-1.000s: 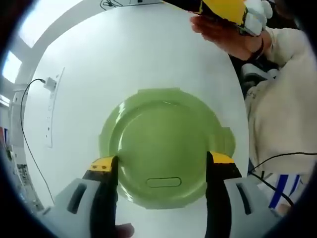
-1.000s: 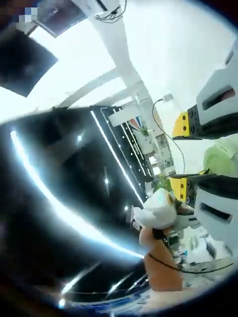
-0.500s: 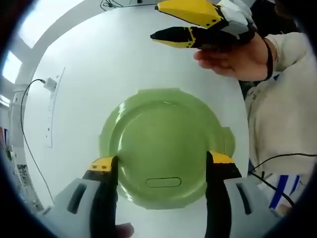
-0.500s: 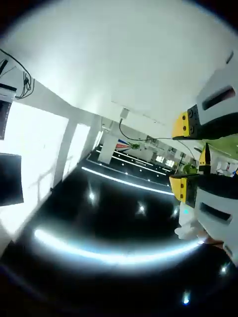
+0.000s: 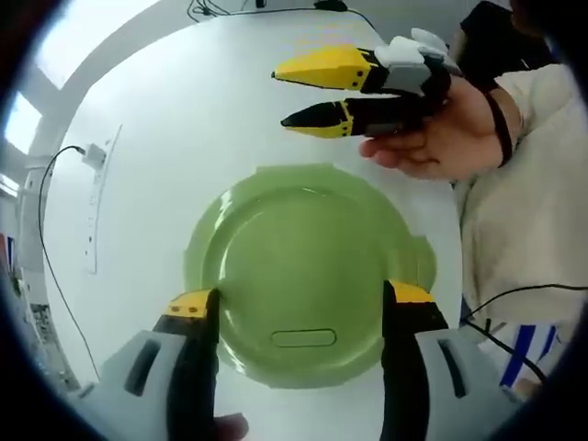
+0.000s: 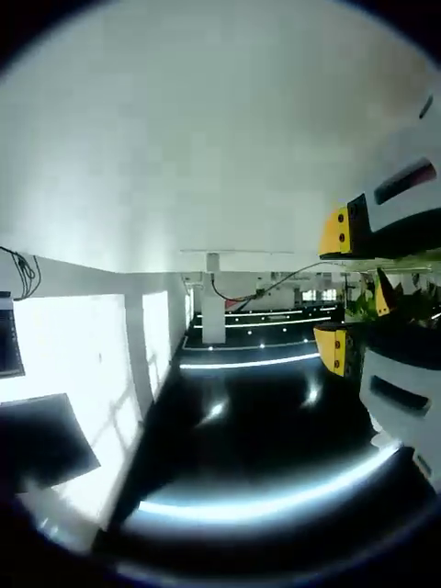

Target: Open container latches remove lid place lid upside down on tabletop take tomato from container place on tabletop

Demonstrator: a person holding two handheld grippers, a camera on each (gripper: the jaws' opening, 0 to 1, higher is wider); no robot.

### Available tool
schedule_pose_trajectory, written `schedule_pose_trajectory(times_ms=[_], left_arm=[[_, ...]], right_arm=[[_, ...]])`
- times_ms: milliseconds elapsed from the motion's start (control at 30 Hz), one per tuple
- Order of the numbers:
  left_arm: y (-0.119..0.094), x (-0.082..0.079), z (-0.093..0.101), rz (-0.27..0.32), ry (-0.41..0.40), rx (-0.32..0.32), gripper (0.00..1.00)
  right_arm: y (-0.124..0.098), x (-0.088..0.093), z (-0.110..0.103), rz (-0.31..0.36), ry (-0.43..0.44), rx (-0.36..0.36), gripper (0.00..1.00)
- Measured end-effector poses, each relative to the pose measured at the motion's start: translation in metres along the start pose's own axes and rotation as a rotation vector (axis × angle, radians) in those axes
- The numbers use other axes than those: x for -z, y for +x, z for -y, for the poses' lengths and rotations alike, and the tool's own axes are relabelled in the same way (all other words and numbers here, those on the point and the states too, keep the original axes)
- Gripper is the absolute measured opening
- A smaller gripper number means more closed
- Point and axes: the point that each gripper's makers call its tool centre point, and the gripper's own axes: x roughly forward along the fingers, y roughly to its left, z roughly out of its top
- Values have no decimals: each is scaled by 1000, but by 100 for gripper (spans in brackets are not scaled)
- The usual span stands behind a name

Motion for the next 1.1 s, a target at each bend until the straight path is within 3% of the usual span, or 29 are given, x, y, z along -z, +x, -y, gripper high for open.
schedule_pose_trajectory(times_ms=[433, 800, 1100], left_arm=[[0, 0, 0, 10, -1, -1, 64], [-1, 0, 0, 20, 0, 0, 64], [-1, 0, 0, 40, 5, 1, 64]], right_arm=[[8, 25, 32, -19, 90, 83, 21], [11, 39, 32, -22, 121, 57, 19], [12, 36, 30, 2, 90, 46, 15]])
